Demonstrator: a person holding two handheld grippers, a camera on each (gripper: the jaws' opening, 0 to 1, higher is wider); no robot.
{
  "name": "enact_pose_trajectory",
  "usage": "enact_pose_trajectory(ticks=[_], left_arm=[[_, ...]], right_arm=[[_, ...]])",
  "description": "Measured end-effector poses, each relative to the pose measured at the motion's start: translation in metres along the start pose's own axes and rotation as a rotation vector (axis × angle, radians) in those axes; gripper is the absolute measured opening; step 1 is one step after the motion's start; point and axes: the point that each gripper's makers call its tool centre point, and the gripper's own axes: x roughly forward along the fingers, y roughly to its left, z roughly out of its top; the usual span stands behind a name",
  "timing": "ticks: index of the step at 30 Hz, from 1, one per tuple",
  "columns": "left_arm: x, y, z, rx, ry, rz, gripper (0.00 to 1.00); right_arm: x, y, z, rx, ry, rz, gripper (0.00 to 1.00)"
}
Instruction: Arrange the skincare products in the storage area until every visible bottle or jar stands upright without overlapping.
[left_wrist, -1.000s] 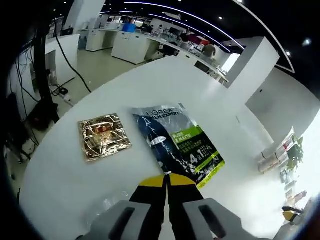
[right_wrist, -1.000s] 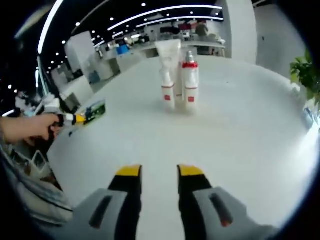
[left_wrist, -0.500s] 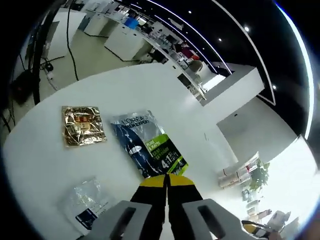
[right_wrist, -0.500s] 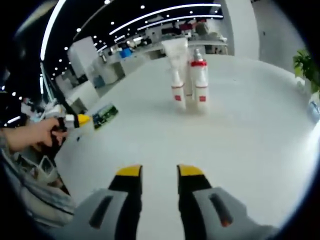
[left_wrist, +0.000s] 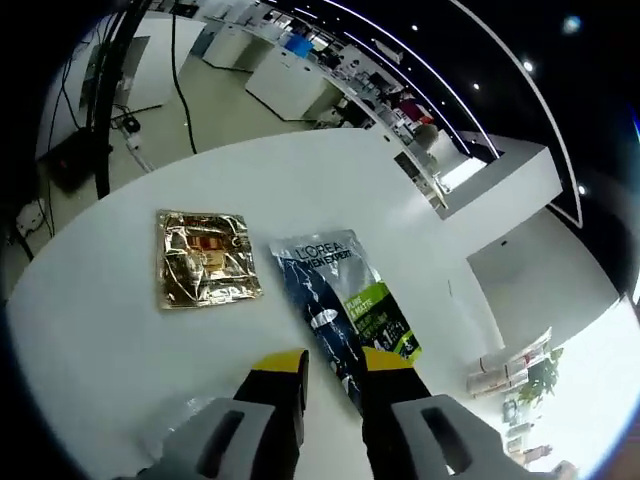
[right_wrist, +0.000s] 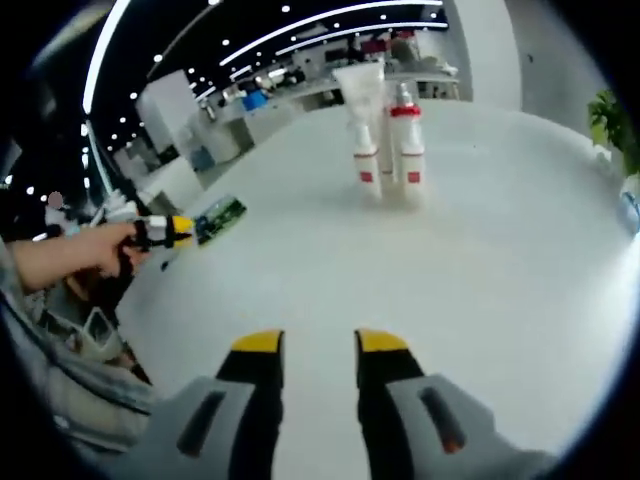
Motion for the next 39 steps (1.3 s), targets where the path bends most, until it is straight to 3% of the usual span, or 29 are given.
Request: enact_pose_trajectory(ticks=[2, 5, 7, 11, 14, 16, 17, 19, 23, 25, 26, 31, 32, 39], left_arm=[[0.004, 0.001, 0.002, 0.005, -0.001, 0.029, 0.15], [0.007, 0.012, 0.006, 0.079, -0.014, 0.116, 0.03], [0.009, 0.009, 0.008, 0.077, -0.044, 0.112, 0.01], [0.008, 0.006, 0.006, 0.040, -0.031, 0.097, 0.00], [0.007, 0.005, 0.000, 0.033, 0.001, 0.058, 0.00], [0.003, -0.005, 0.001, 0.025, -0.017, -0.024, 0.00], [0.000, -0.004, 0.002, 0.024, -0.025, -0.021, 0.00], [-0.006, -0.014, 0.006, 0.005, -0.059, -0.084, 0.00], [-0.021, -0.026, 0.004, -0.007, -0.058, -0.149, 0.00], [-0.028, -0.038, 0.006, -0.021, -0.080, -0.223, 0.00], [-0.031, -0.037, 0.005, -0.020, -0.081, -0.214, 0.00], [-0.049, -0.056, 0.008, -0.038, -0.115, -0.303, 0.00], [-0.054, -0.065, 0.010, -0.064, -0.131, -0.350, 0.00], [-0.074, -0.087, 0.008, -0.093, -0.130, -0.465, 0.00]], right_arm=[[-0.004, -0.002, -0.001, 0.004, 0.005, -0.011, 0.26], [-0.008, -0.006, -0.003, 0.001, 0.008, -0.029, 0.26], [-0.011, -0.010, -0.005, 0.011, 0.011, -0.042, 0.26], [-0.013, -0.012, -0.010, 0.029, 0.013, -0.055, 0.26], [-0.012, -0.011, -0.011, 0.033, 0.012, -0.054, 0.26], [-0.011, -0.010, -0.012, 0.041, 0.012, -0.052, 0.26], [-0.008, -0.009, -0.013, 0.048, 0.012, -0.048, 0.26], [-0.004, -0.005, -0.013, 0.050, 0.013, -0.037, 0.26], [0.003, 0.003, -0.011, 0.047, 0.017, -0.014, 0.26], [0.009, 0.010, -0.006, 0.039, 0.017, 0.009, 0.26], [0.010, 0.012, -0.004, 0.041, 0.012, 0.020, 0.26], [0.017, 0.023, 0.011, 0.110, -0.033, 0.077, 0.25], [0.018, 0.024, 0.014, 0.127, -0.041, 0.086, 0.25], [0.025, 0.035, 0.024, 0.174, -0.066, 0.142, 0.25]])
